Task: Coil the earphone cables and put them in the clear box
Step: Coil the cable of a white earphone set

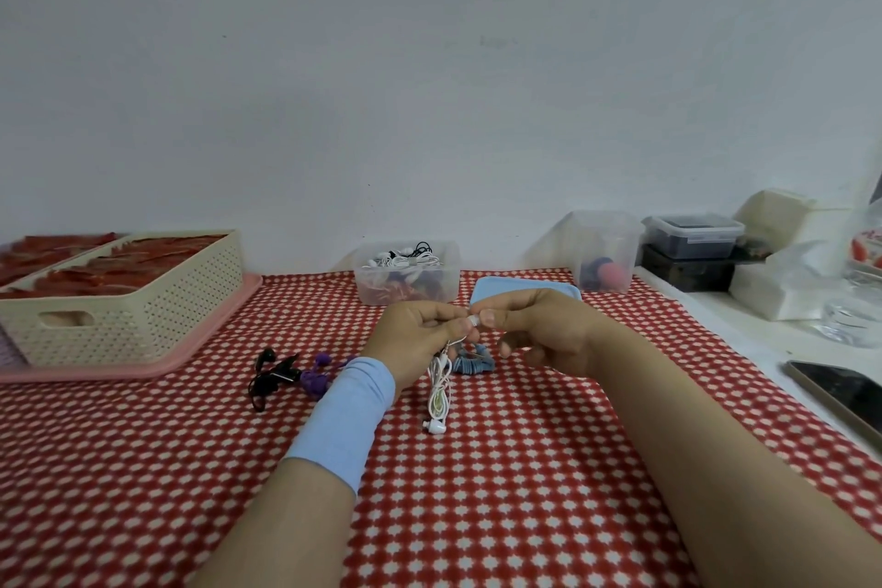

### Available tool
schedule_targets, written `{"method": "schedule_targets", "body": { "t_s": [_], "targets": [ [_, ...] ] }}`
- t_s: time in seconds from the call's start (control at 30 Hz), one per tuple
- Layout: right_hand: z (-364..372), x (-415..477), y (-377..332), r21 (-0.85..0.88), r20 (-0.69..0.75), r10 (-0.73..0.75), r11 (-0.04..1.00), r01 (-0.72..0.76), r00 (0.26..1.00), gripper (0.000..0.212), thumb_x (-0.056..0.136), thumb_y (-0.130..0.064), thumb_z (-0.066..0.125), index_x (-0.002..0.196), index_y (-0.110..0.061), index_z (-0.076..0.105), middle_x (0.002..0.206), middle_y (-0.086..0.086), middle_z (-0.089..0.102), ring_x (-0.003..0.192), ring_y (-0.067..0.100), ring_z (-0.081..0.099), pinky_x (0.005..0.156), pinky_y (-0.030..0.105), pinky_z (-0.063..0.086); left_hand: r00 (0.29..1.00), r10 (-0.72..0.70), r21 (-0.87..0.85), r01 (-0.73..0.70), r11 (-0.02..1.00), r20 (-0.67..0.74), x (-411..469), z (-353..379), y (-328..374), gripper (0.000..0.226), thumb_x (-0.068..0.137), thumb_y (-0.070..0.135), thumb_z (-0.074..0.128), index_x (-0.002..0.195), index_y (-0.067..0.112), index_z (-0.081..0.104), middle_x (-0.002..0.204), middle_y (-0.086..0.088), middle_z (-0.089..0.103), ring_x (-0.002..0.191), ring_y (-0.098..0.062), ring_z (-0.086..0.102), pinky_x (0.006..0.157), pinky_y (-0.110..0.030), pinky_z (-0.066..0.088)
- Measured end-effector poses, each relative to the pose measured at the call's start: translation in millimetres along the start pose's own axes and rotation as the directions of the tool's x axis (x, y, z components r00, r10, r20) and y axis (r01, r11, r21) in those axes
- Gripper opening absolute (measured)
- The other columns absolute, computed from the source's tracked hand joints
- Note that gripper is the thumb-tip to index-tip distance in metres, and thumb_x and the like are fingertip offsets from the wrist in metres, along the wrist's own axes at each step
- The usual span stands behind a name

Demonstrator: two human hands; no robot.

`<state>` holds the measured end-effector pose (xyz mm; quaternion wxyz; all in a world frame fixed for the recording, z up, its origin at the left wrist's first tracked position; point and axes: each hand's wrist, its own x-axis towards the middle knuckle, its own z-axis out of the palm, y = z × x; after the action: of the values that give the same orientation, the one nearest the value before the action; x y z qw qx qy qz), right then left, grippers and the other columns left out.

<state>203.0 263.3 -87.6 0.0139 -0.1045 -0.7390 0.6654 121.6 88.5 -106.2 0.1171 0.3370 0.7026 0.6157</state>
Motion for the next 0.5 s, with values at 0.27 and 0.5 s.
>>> {"method": "schedule_targets", "body": {
  "t_s": [0.27,0.5],
  "targets": [
    [0,-6,-4,-0.106,-0.102,-0.091,0.991,0.080,0.991,0.014,0.094,-0.018,0.068,0.103,-0.011,0.077,0.099,0.006,0.078,0.059,0.014,0.063,0.043,0.021,0.033,0.998,0.037,0.107,-0.033,0.994,-0.041,6,8,0,0.007,0.086,0.013,0.073,0.092,0.017,0.071,0.084,0.003,0.075,0.079,-0.004,0.072,0.071,-0.015,0.054],
    [-45,-15,-4,-0.465,-0.426,-0.267,0.884,0.044,0.864,0.009,0.092,-0.011,0.071,0.098,-0.012,0.077,0.094,0.000,0.074,0.047,0.001,0.058,0.052,0.014,0.048,0.998,0.068,0.260,-0.062,0.964,-0.016,5,11,2,0.011,0.083,0.020,0.077,0.092,0.024,0.071,0.087,0.004,0.072,0.079,-0.005,0.066,0.076,-0.020,0.054]
  ]
}}
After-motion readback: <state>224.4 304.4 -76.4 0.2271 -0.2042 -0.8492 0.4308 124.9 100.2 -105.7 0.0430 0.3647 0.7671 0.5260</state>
